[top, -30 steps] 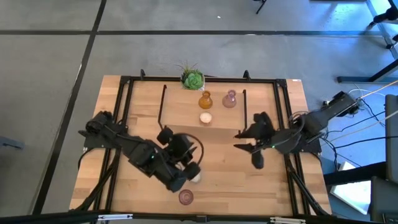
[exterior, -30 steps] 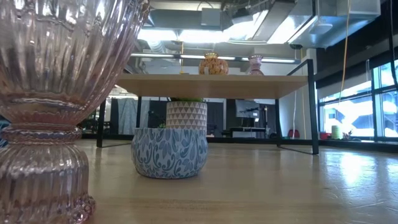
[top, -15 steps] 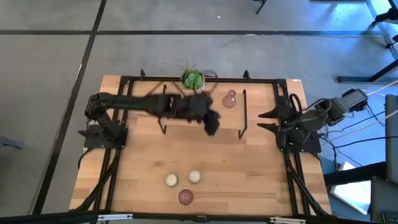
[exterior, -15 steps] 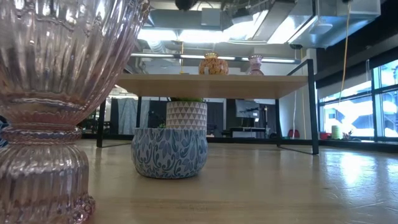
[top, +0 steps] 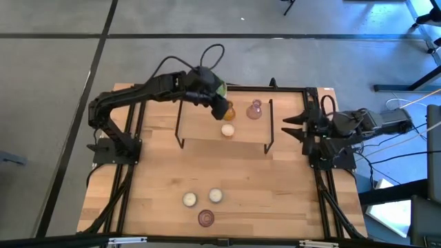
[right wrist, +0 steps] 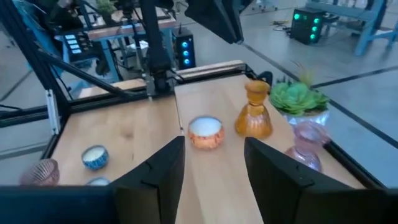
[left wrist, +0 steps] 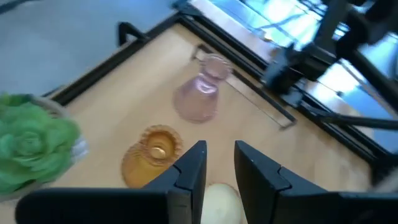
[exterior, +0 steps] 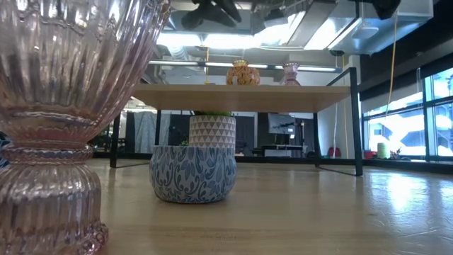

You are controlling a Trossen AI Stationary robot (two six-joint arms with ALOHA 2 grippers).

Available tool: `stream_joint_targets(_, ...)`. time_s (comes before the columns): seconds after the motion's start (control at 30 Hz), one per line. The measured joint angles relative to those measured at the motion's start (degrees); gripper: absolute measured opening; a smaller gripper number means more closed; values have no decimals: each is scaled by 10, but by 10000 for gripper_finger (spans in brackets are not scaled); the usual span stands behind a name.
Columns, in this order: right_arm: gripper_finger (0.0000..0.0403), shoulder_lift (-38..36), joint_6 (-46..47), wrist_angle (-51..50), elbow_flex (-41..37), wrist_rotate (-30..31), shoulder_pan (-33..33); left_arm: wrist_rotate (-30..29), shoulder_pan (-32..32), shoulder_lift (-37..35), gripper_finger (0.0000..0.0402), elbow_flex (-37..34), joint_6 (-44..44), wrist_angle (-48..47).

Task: Pick & Place candle stick holders
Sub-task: Put the right blue candle on the shelf aligned with the violet candle holder

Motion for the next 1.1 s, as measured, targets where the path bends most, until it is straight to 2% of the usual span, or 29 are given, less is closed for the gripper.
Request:
stream_joint_targets(0.1, 169, 14, -4, 25, 0, -46, -36, 33, 6, 0, 76, 0, 22, -4)
stream_joint_targets(0.23, 169, 32, 1, 52, 0, -99, -83, 41, 4, 0, 77, 0, 51, -30)
stream_joint_targets(0.43, 169, 79, 3, 103, 1, -171, -136, 71, -8, 0, 77, 0, 95, -145)
stream_joint_targets(0.57, 170, 124, 11, 93, 30, -204, -160, 77, -41, 0, 77, 0, 118, -219)
stream_joint_targets(0.73, 170, 192, 11, 29, 86, -210, -167, 76, -98, 0, 77, 0, 140, -282)
stream_joint_targets(0.87, 170, 238, 28, -3, 122, -221, -165, 67, -145, 0, 77, -19, 158, -290)
stream_joint_targets(1.1, 170, 299, 123, -14, 138, -249, -123, 67, -175, -60, 77, -126, 134, -259)
